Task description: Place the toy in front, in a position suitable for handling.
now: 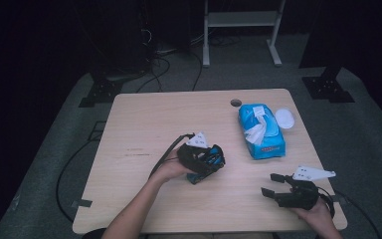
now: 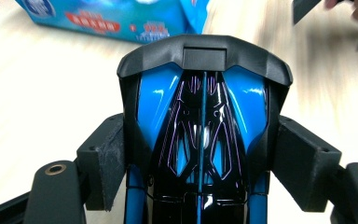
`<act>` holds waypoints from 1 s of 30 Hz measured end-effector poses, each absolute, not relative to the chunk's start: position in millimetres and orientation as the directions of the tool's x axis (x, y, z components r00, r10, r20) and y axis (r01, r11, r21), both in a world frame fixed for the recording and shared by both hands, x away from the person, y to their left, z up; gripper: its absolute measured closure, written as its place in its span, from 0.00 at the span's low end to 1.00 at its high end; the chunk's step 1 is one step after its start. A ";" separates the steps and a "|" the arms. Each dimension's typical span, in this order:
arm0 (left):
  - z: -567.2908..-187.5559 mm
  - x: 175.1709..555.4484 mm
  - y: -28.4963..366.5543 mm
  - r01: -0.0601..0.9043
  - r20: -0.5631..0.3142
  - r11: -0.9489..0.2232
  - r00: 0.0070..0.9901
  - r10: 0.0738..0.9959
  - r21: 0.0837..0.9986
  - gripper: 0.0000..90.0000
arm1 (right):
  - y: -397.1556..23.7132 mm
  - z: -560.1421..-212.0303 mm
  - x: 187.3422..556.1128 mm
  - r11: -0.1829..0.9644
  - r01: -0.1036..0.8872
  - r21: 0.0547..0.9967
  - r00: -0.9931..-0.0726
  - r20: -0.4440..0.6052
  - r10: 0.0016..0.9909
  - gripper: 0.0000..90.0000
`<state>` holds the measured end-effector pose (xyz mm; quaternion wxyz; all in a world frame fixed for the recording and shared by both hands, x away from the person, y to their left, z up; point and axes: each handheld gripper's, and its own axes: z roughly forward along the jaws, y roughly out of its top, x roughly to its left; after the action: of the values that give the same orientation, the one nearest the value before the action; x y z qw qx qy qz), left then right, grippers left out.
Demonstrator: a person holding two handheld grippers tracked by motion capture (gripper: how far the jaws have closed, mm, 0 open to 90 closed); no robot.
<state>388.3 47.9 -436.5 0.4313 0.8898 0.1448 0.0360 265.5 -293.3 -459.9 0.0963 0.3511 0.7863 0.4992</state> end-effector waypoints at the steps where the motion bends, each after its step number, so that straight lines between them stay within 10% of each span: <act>1: -438.7 389.2 45.3 0.233 -0.064 -0.592 0.954 0.291 0.771 0.28 | -293.3 -459.7 265.3 0.255 0.456 0.853 -0.735 0.200 0.648 0.32; 30: -459.2 395.9 16.4 0.191 -0.010 -0.756 0.972 0.237 0.626 0.22 | -297.0 -463.5 267.8 0.259 0.475 0.841 -0.730 0.212 0.649 0.32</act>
<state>395.9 16.4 -459.2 0.3299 0.9364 0.1141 0.0351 267.8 -297.0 -463.5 0.0886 0.3563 0.7886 0.4933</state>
